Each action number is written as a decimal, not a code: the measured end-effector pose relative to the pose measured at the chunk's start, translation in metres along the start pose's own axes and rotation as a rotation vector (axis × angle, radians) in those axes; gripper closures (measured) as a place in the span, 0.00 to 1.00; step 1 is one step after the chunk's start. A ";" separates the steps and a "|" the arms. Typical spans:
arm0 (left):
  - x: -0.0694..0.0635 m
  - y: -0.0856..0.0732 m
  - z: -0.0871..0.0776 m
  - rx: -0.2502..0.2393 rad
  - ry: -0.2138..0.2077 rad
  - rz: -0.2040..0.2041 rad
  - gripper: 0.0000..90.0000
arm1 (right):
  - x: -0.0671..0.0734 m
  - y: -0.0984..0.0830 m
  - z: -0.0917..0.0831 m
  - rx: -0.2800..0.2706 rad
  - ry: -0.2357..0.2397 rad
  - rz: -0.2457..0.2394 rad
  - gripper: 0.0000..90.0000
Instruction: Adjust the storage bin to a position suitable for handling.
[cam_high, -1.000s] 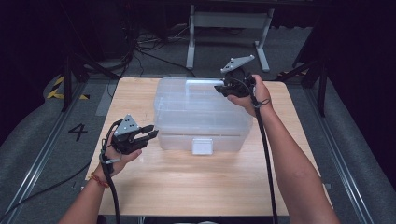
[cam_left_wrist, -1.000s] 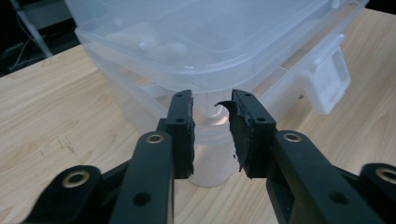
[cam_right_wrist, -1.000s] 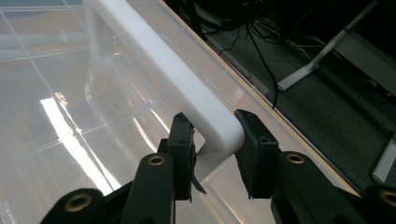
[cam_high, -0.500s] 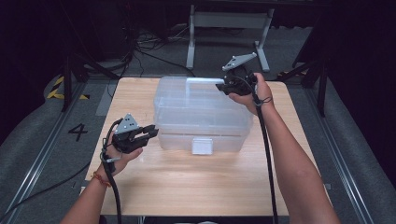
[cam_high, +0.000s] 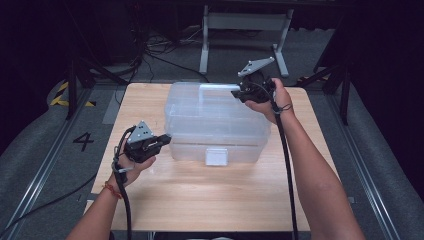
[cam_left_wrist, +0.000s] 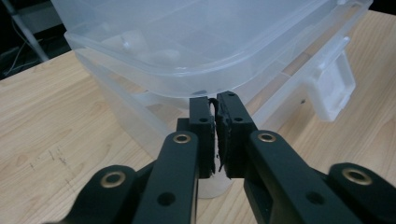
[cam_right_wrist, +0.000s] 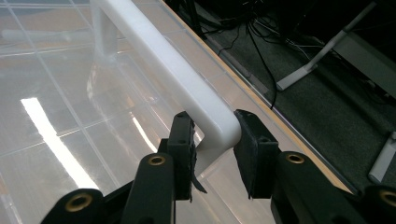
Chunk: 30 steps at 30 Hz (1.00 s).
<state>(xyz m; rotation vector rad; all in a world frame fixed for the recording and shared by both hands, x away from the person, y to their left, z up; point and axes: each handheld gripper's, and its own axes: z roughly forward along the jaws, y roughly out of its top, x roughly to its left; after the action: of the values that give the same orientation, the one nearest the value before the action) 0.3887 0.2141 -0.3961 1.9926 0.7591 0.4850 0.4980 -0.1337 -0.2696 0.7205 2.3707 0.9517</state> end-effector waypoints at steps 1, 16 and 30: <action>0.000 0.000 0.000 -0.002 0.001 -0.001 0.97 | 0.000 -0.001 0.000 -0.002 0.001 0.000 0.77; 0.001 -0.003 0.002 0.016 0.000 0.006 0.99 | -0.010 -0.028 -0.039 -0.113 -0.038 0.039 0.76; 0.001 -0.003 0.004 0.012 -0.005 0.009 0.99 | -0.022 -0.088 -0.086 -0.255 -0.100 0.095 0.79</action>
<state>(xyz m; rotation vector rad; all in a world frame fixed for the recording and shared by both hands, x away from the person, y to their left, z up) 0.3913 0.2137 -0.4003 2.0090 0.7516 0.4812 0.4370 -0.2425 -0.2738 0.7658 2.0961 1.2020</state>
